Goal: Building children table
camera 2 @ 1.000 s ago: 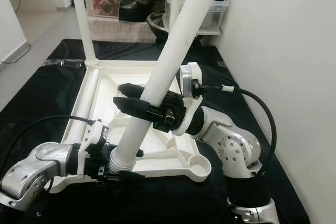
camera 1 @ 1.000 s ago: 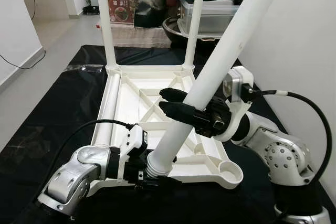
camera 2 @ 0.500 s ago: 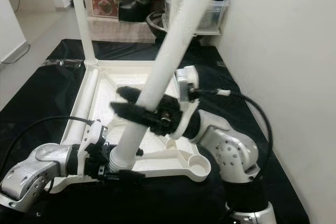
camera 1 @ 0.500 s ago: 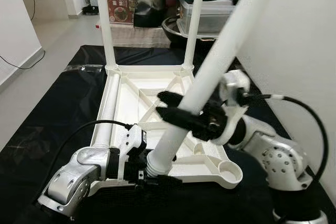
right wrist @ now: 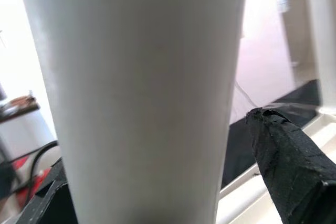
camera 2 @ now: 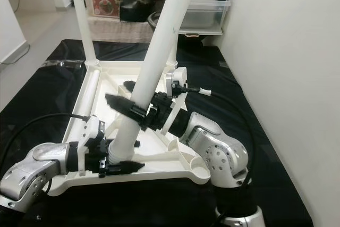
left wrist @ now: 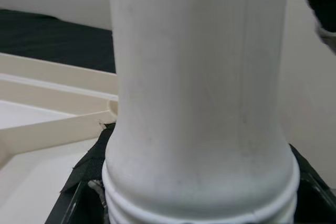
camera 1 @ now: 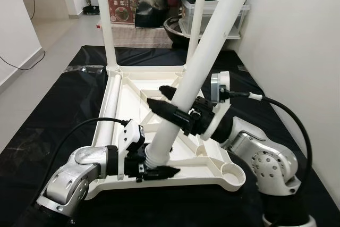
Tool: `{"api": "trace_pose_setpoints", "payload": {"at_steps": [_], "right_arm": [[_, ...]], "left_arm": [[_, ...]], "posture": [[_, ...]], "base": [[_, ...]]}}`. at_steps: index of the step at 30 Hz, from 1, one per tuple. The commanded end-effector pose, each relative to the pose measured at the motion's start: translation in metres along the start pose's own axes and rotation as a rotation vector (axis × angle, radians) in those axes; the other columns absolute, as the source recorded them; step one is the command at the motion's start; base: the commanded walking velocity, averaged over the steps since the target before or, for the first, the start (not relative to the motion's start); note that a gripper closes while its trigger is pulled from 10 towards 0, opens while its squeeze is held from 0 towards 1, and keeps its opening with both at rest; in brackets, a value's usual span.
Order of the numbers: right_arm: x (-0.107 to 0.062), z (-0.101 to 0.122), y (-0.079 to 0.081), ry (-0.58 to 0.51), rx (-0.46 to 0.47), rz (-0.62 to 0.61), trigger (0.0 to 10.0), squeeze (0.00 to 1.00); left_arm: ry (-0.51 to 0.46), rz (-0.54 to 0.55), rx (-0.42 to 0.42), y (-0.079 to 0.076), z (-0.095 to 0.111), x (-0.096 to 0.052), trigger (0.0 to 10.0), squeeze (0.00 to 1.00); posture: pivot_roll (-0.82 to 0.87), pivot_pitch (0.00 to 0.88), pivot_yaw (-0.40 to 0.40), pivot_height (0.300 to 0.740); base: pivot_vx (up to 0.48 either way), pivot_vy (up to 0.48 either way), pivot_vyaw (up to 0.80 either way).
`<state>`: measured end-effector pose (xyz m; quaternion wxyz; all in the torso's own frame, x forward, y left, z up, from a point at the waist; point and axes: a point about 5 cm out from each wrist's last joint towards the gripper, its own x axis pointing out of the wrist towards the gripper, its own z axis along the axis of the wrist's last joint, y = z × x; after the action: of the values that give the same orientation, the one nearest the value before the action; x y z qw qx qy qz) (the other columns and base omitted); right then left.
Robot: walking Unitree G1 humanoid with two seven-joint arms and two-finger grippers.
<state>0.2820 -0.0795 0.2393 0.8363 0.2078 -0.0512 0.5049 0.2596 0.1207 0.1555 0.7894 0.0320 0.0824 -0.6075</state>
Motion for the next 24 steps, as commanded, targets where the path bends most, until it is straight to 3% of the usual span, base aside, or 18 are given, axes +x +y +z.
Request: {"api": "trace_pose_setpoints", "payload": {"at_steps": [1,3,4,5,6,8,9,24], "right_arm": [[0.000,0.003,-0.008,-0.031,0.001,-0.076,10.0,0.00],[0.001,0.003,-0.009,-0.039,0.006,-0.090,10.0,0.00],[0.002,0.004,-0.009,-0.049,0.016,-0.091,8.5,0.00],[0.002,0.004,-0.009,-0.049,0.016,-0.091,8.5,0.00],[0.002,0.004,-0.007,-0.056,0.022,-0.083,1.9,0.00],[0.003,0.005,-0.006,-0.059,0.026,-0.075,1.9,0.00],[0.003,0.004,-0.002,-0.063,0.034,-0.054,0.0,0.00],[-0.003,0.002,0.011,-0.058,0.055,0.028,0.0,0.00]], "left_arm": [[0.014,-0.043,0.024,-0.005,-0.001,0.007,0.0,0.00],[0.017,-0.043,0.027,-0.005,-0.001,0.008,0.0,0.00],[0.020,-0.041,0.028,-0.004,-0.002,0.007,0.0,0.00],[0.020,-0.041,0.028,-0.004,-0.002,0.007,0.0,0.00],[0.025,-0.037,0.030,-0.003,-0.003,0.006,0.0,0.00],[0.029,-0.035,0.031,-0.003,-0.003,0.005,0.0,0.00],[0.031,-0.032,0.032,-0.003,-0.004,0.005,0.0,0.00],[0.052,-0.013,0.057,0.000,-0.007,0.001,0.0,0.00]], "posture": [[0.07,0.000,-0.064,0.740],[0.07,0.000,-0.064,0.740],[0.07,0.000,-0.065,0.740],[0.07,0.000,-0.065,0.740],[0.07,0.000,-0.065,0.740],[0.07,0.000,-0.065,0.740],[0.07,0.000,-0.066,0.740],[0.07,0.000,-0.068,0.740]], "base": [[0.000,0.000,0.00],[0.000,0.000,0.00],[0.000,0.000,0.00],[0.000,0.000,0.00],[0.000,0.000,0.00],[0.000,0.000,0.00],[0.000,0.000,0.00],[0.000,0.000,0.00]]}}
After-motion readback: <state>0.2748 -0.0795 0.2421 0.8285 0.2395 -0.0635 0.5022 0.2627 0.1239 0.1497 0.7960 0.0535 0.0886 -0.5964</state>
